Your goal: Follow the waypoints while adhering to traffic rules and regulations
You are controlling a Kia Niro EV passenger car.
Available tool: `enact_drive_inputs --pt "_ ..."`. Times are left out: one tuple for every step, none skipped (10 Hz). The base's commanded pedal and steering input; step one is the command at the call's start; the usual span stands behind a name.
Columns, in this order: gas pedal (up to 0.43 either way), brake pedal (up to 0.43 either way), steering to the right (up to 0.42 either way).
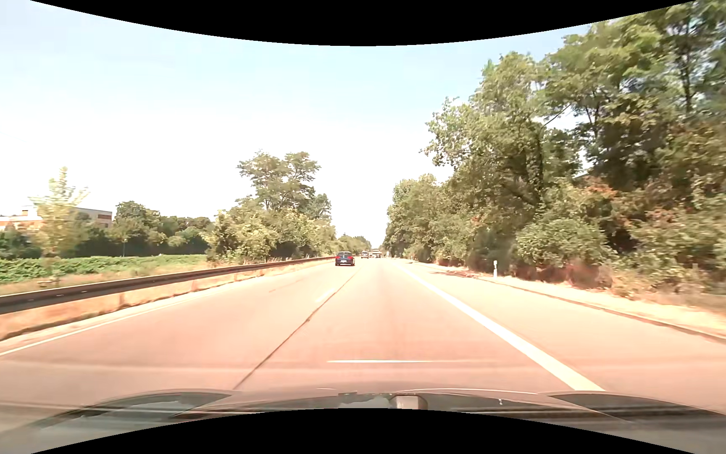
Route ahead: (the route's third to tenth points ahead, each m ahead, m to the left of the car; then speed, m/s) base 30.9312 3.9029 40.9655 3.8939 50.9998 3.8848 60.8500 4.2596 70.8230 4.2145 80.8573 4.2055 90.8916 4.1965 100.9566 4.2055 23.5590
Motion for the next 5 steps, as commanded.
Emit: enact_drive_inputs --pt "0.248 0.000 0.001" --pt "0.248 0.000 0.001" --pt "0.248 0.000 0.001" --pt "0.248 0.000 0.001" --pt "0.248 0.000 0.001"
